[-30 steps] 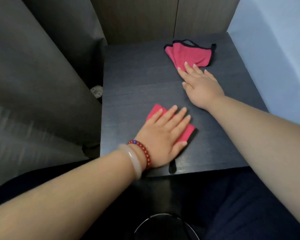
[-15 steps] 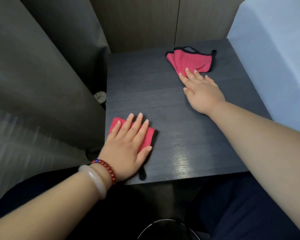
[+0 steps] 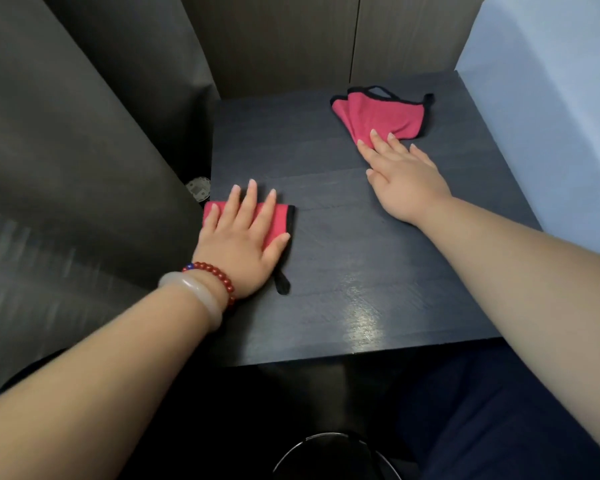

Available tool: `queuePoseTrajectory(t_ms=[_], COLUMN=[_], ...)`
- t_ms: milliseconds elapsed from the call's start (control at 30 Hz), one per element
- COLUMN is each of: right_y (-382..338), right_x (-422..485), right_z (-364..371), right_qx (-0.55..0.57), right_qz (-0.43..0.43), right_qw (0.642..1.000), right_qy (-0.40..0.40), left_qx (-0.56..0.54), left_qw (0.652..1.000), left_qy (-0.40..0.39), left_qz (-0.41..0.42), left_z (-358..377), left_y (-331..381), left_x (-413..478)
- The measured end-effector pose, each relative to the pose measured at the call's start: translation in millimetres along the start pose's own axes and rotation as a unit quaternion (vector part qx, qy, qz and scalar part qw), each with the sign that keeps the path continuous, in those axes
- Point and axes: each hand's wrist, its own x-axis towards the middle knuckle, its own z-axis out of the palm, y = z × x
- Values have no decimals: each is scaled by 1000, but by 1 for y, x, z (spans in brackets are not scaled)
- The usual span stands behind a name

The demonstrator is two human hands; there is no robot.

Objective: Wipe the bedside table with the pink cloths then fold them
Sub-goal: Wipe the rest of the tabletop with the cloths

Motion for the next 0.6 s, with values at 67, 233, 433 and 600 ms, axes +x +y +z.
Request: queuePoseTrajectory(t_ms=[67, 233, 433, 600], right_y=[0, 0, 2, 1], right_x=[0, -1, -1, -1], right_z=[1, 2, 0, 0], right_qx=[0, 2, 2, 0], right_qz=[4, 4, -1, 2], right_qw=[1000, 1000, 1000, 1000], right_qy=[1, 3, -2, -3], left_qx=[-8, -2, -33, -22], left_qw=[1000, 992, 999, 999], left_qy=[-8, 41, -9, 8], left_qz=[-21, 117, 5, 36], left_z=[0, 13, -10, 0], left_y=[19, 96, 50, 77], left_x=[-3, -43, 26, 3])
